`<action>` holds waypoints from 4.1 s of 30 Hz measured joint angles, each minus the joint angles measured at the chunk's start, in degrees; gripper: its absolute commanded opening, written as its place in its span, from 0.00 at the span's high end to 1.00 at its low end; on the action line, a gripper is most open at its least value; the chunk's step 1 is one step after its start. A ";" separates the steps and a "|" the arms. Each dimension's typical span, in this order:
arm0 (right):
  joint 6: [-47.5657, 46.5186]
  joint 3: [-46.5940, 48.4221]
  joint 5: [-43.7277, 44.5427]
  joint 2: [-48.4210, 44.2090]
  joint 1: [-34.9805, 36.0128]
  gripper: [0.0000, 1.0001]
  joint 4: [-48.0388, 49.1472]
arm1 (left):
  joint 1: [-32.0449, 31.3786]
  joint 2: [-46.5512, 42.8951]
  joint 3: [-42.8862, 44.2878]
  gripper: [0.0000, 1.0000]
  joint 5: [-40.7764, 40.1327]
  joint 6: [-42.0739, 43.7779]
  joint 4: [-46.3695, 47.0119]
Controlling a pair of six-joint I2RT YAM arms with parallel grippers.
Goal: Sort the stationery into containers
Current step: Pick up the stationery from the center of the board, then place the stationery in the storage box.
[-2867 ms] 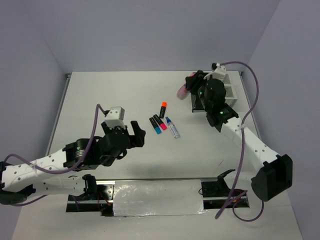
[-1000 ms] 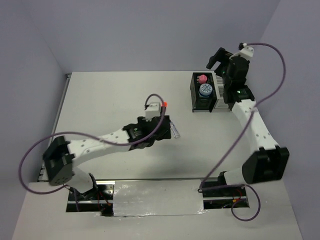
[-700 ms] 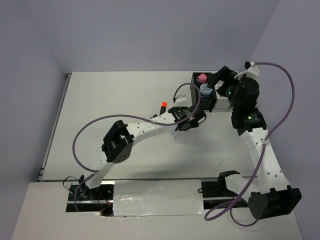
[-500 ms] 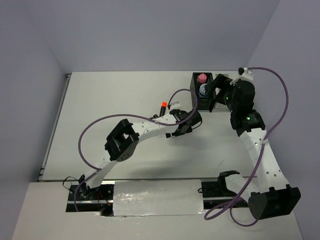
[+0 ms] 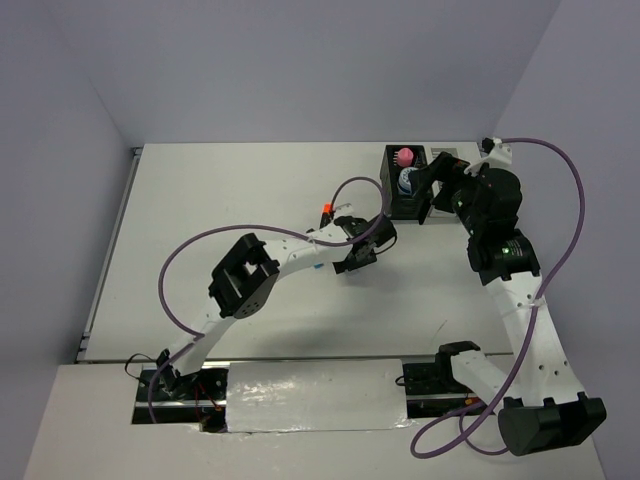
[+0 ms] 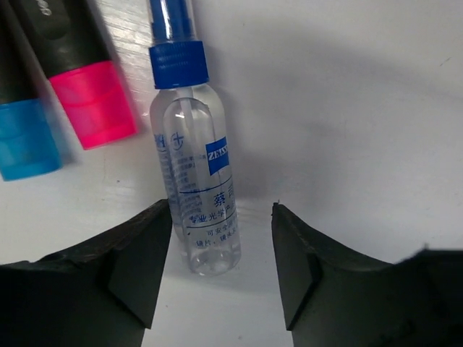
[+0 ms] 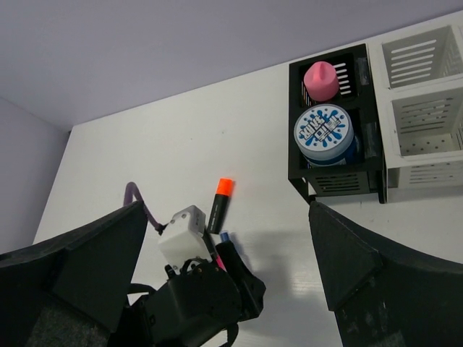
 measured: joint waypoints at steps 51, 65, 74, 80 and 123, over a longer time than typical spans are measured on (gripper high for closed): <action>6.69 -13.57 -0.90 -2.40 19.26 0.32 5.40 | -1.29 -46.42 -62.18 1.00 24.37 41.92 86.90; 7.02 -13.49 -9.31 4.59 11.61 1.00 11.30 | -1.44 -47.74 -51.01 0.01 10.40 41.27 60.11; 1.75 -1.77 13.92 22.77 -1.25 1.00 23.04 | -1.22 -60.96 -45.57 0.01 -5.51 32.85 19.34; -5.81 5.05 18.36 33.88 -4.09 1.00 33.66 | -1.07 -76.63 -49.27 0.01 -7.21 32.83 5.81; -14.23 14.19 10.86 53.75 -14.14 0.00 42.56 | 1.07 -72.02 -59.91 0.01 -3.02 32.02 11.34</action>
